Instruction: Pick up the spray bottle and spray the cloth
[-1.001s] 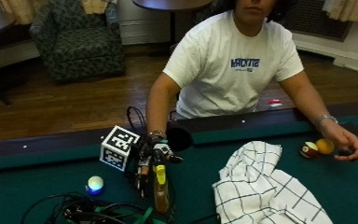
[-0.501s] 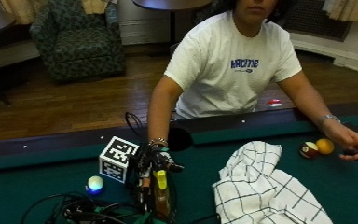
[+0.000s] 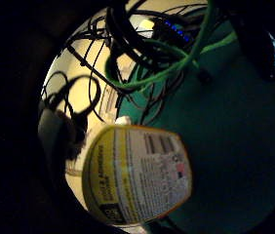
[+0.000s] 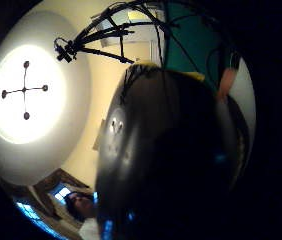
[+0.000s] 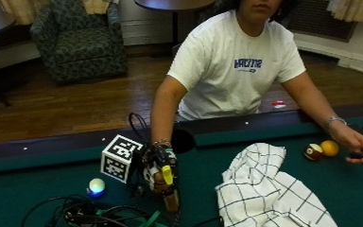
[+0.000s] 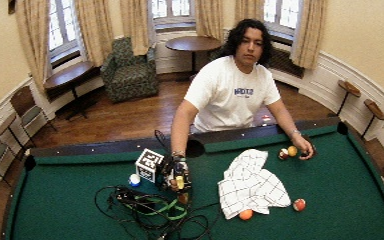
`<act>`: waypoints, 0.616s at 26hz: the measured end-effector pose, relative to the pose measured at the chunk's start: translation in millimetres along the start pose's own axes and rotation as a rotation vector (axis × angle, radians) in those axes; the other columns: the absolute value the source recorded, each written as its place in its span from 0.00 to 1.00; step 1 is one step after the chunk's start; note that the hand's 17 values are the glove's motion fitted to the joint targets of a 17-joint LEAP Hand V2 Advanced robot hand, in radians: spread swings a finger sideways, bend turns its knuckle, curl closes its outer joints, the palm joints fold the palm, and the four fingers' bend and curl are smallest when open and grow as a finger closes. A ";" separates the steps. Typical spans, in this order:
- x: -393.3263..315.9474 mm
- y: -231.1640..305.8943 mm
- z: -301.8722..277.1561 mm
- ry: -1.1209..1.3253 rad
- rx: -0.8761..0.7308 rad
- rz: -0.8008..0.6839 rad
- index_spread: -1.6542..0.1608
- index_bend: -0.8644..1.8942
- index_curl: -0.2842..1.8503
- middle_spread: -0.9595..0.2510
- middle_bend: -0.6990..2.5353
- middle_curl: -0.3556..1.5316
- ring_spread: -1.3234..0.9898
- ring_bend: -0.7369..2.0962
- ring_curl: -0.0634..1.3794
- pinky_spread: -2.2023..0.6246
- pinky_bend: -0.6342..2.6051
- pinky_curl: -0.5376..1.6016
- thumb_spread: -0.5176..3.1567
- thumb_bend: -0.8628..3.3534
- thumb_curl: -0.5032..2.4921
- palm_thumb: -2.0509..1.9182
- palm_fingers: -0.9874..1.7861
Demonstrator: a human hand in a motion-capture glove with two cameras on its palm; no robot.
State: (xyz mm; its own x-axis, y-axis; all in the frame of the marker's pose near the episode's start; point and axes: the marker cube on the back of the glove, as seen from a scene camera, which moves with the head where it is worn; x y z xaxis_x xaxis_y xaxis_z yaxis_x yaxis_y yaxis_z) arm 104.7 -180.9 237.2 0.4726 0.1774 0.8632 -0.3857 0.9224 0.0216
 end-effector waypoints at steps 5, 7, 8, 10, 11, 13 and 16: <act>-51.3 12.0 -19.1 0.028 -0.049 -0.142 0.77 0.45 0.33 0.64 0.38 0.46 0.48 0.50 0.35 0.71 0.33 0.43 0.31 0.21 0.35 0.75 0.87; -74.8 21.2 -26.9 0.030 -0.088 -0.187 0.77 0.45 0.34 0.63 0.39 0.46 0.48 0.50 0.35 0.70 0.33 0.43 0.30 0.21 0.35 0.75 0.87; -87.4 25.8 -30.4 0.023 -0.107 -0.207 0.78 0.46 0.35 0.63 0.39 0.46 0.48 0.50 0.36 0.70 0.33 0.43 0.30 0.21 0.36 0.75 0.87; -115.5 34.0 -35.7 0.001 -0.140 -0.244 0.78 0.46 0.35 0.63 0.39 0.47 0.48 0.51 0.36 0.70 0.33 0.44 0.28 0.21 0.36 0.76 0.86; -130.1 37.8 -37.4 -0.009 -0.155 -0.263 0.78 0.46 0.36 0.63 0.40 0.47 0.48 0.51 0.36 0.69 0.34 0.44 0.28 0.20 0.37 0.76 0.86; -158.5 46.8 -38.4 -0.022 -0.198 -0.304 0.78 0.47 0.36 0.63 0.40 0.47 0.48 0.51 0.37 0.69 0.34 0.44 0.27 0.20 0.37 0.76 0.86; -199.2 64.8 -32.8 -0.015 -0.326 -0.339 0.78 0.47 0.37 0.63 0.40 0.48 0.48 0.51 0.37 0.69 0.34 0.44 0.26 0.20 0.38 0.76 0.86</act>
State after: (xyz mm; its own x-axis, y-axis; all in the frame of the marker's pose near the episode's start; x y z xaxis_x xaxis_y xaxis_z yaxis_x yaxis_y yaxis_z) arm 11.6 -145.3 50.1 0.5166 -0.1550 0.8421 0.0582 0.9876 0.1461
